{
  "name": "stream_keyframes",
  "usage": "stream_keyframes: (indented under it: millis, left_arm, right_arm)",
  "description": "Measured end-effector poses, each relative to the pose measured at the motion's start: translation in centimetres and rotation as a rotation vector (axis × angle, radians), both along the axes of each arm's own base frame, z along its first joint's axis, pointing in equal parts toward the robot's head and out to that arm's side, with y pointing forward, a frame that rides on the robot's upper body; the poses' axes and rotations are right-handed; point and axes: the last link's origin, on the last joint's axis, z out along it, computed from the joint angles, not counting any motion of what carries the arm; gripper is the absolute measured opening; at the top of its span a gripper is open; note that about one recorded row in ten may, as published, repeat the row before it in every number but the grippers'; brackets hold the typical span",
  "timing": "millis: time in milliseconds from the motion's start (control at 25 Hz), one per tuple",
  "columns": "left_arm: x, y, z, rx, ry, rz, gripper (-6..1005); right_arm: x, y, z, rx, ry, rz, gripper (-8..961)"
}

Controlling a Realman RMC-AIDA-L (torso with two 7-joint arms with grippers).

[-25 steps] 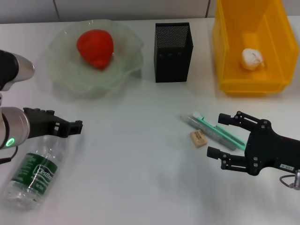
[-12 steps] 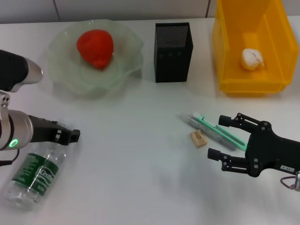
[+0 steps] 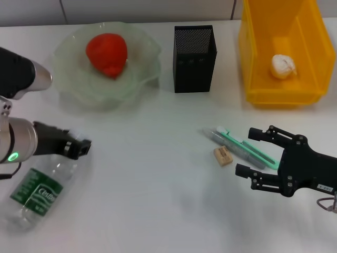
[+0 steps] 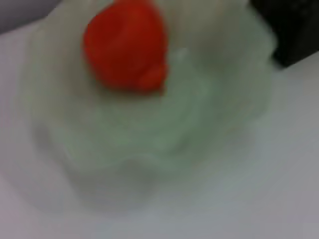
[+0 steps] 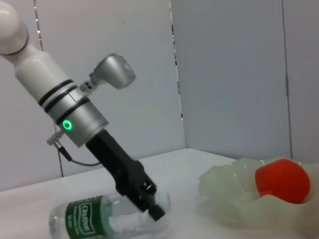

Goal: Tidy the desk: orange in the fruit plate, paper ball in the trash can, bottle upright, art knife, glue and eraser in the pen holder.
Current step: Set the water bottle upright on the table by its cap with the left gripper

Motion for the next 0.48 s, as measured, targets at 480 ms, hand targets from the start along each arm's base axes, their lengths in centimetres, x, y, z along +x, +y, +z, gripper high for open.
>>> stream_keyframes:
  millis: [480]
  left_arm:
    - [-0.4,-0.8,4.5,0.116,-0.402,-0.428,446]
  right_arm:
    - [0.1,-0.2,0.2,-0.003,0.007,-0.005,852]
